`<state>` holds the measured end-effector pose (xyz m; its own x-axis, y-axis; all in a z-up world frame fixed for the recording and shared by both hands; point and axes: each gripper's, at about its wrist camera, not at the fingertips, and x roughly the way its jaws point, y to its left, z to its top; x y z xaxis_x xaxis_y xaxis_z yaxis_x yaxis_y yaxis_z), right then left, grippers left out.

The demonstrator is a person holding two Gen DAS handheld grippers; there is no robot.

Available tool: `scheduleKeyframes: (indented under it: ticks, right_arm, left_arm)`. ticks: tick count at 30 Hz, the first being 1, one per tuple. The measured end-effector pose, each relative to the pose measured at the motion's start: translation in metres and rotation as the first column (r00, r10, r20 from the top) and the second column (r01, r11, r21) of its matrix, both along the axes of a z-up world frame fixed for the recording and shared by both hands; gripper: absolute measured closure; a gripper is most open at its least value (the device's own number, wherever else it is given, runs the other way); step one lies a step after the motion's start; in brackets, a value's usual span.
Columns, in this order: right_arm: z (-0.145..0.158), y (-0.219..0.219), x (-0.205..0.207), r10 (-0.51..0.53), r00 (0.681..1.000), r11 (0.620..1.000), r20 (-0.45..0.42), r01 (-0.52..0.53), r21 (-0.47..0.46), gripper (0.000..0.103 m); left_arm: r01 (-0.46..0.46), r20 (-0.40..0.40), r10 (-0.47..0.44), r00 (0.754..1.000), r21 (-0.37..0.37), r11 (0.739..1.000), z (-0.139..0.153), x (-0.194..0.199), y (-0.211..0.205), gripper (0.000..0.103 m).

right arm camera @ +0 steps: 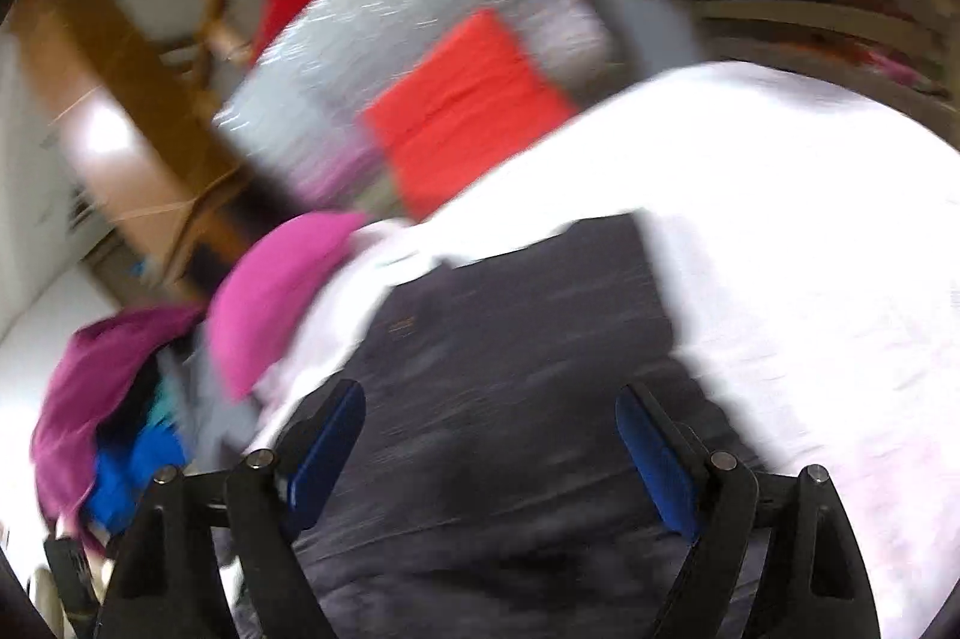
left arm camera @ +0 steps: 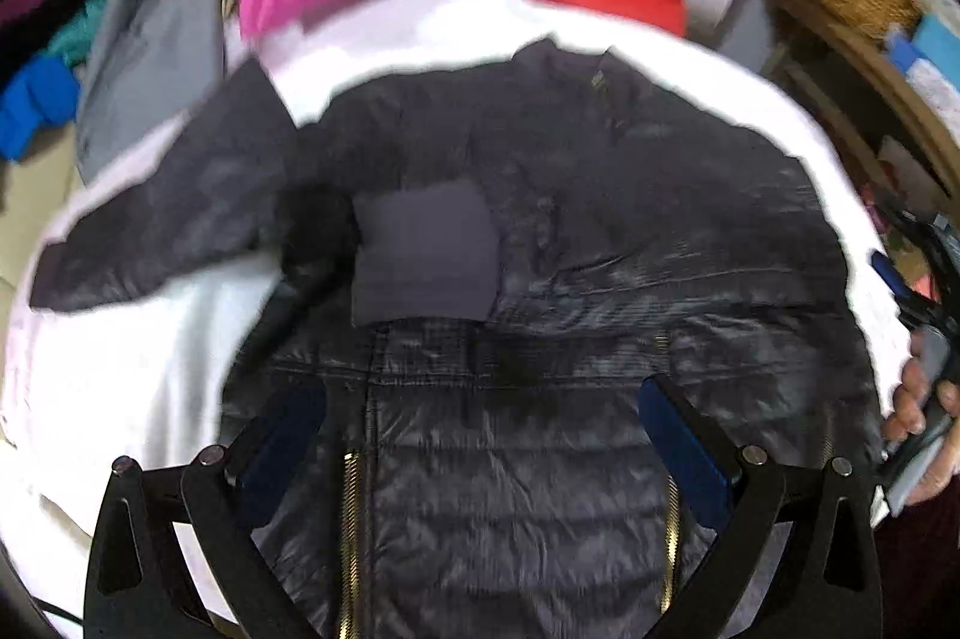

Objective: Fold large clothes
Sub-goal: 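Fold the held sleeve across the jacket front with the right gripper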

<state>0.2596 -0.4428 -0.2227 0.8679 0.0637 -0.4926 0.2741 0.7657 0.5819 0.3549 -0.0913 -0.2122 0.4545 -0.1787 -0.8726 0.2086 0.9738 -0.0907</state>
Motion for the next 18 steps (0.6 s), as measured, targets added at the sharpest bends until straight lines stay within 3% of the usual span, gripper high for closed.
scheduleKeyframes:
  ticks: [2, 5, 6, 7, 8, 9, 10, 13, 16, 18]
  right_arm:
    - [-0.014, -0.026, 0.002, -0.041, 0.998, 0.999, -0.039, 0.042, 0.019, 0.016]
    - [-0.028, -0.044, 0.015, -0.045, 0.995, 0.999, -0.093, 0.048, 0.025, 0.016]
    - [-0.030, -0.038, 0.024, -0.037, 0.994, 0.999, -0.105, 0.041, 0.028, 0.018]
    - [-0.036, -0.039, 0.032, -0.012, 0.992, 0.999, -0.127, 0.016, 0.035, 0.022]
    - [-0.038, -0.032, 0.040, 0.003, 0.990, 0.999, -0.139, 0.001, 0.034, 0.028]
    - [-0.042, -0.030, 0.048, 0.022, 0.986, 1.000, -0.167, -0.018, 0.021, 0.045]
    - [-0.044, -0.025, 0.052, 0.018, 0.982, 1.000, -0.187, -0.019, 0.000, 0.057]
    - [-0.044, -0.024, 0.052, -0.010, 0.985, 0.999, -0.171, 0.003, -0.040, 0.077]
    - [-0.039, -0.034, 0.040, -0.035, 0.994, 0.999, -0.107, 0.032, -0.022, 0.080]
    - [-0.041, -0.035, 0.042, -0.028, 0.991, 0.999, -0.134, 0.025, -0.026, 0.080]
  left_arm:
    - [-0.035, -0.034, 0.035, 0.999, -0.008, 0.999, -0.016, 0.013, 0.002, 0.001]
    - [-0.089, -0.104, 0.086, 0.991, -0.029, 0.996, -0.039, 0.035, 0.006, 0.014]
    - [-0.104, -0.134, 0.098, 0.986, -0.039, 0.994, -0.047, 0.043, 0.006, 0.022]
    - [-0.116, -0.151, 0.108, 0.983, -0.045, 0.992, -0.051, 0.048, 0.007, 0.030]
    - [-0.131, -0.165, 0.121, 0.979, -0.049, 0.990, -0.056, 0.053, 0.007, 0.031]
    - [-0.142, -0.161, 0.130, 0.978, -0.063, 0.988, -0.057, 0.058, 0.007, 0.032]
    - [-0.145, -0.152, 0.133, 0.979, -0.070, 0.987, -0.056, 0.062, 0.007, 0.038]
    - [-0.126, -0.156, 0.110, 0.982, -0.100, 0.987, -0.056, 0.074, 0.000, 0.064]
    - [-0.116, -0.157, 0.100, 0.982, -0.094, 0.989, -0.055, 0.090, -0.007, 0.069]
    - [-0.118, -0.144, 0.107, 0.984, -0.066, 0.991, -0.057, 0.098, -0.010, 0.069]
